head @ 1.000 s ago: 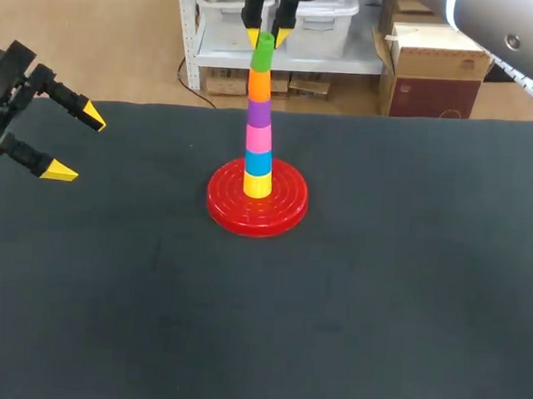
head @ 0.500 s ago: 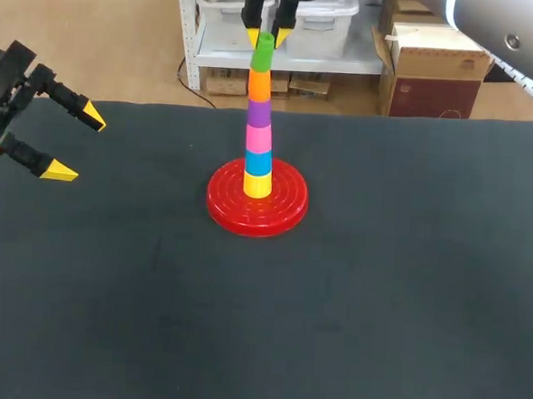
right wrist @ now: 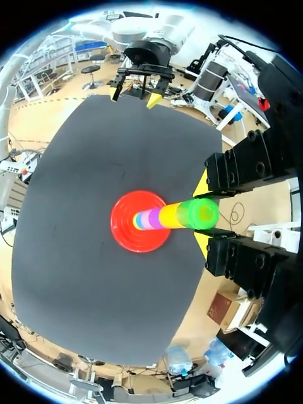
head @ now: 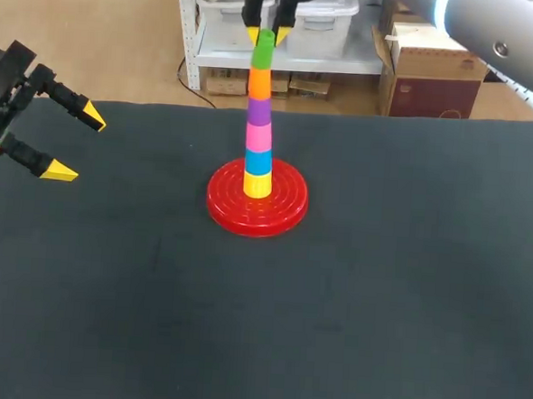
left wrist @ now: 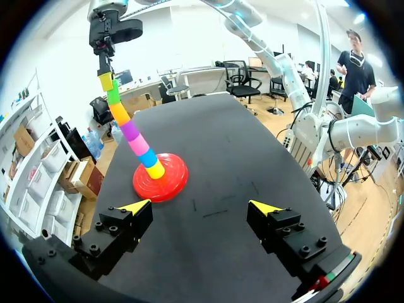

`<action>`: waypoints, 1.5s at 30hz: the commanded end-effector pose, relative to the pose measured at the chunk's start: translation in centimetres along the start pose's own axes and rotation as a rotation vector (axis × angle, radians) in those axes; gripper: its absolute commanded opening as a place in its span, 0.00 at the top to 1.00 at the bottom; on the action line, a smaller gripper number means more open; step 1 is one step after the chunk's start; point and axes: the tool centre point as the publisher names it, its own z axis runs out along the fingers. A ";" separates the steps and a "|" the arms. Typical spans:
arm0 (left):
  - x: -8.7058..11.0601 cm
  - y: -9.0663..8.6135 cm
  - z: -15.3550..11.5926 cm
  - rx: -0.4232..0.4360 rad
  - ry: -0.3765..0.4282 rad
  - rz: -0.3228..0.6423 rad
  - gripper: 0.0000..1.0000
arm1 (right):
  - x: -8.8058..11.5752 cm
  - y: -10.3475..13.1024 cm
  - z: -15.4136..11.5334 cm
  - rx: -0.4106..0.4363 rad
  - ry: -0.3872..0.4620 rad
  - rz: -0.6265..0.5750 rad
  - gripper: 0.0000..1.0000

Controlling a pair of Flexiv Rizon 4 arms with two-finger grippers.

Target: Pick up and stack the cylinders on the red base in this order: pink,purple,orange,green

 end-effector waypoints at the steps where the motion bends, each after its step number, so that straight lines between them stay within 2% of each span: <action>1: 0.1 0.0 0.0 -0.001 0.000 0.002 0.00 | 0.6 -0.7 -0.1 -0.032 -0.674 -0.016 1.00; 7: 0.1 0.0 0.0 -0.001 0.000 0.002 0.00 | 0.4 -1.3 -1.2 -0.074 -0.783 -0.053 1.00; 14: 0.1 0.0 0.0 -0.001 0.000 0.002 0.00 | 1.2 -0.7 -0.1 -0.150 -0.952 -0.060 1.00; 20: 0.1 0.0 0.0 -0.001 0.000 0.002 0.00 | 1.4 -0.2 0.7 -0.154 -1.005 -0.058 1.00; 24: 0.1 0.0 0.0 -0.001 0.000 0.002 0.00 | 1.1 0.0 1.9 -0.101 -1.045 -0.064 1.00; 33: 0.1 0.0 0.0 -0.001 0.000 0.002 0.00 | -0.2 -0.4 4.2 -0.072 -1.131 -0.075 1.00; 45: 0.1 0.0 0.0 -0.001 0.000 0.002 0.00 | -0.6 -0.5 4.0 -0.099 -1.136 -0.085 1.00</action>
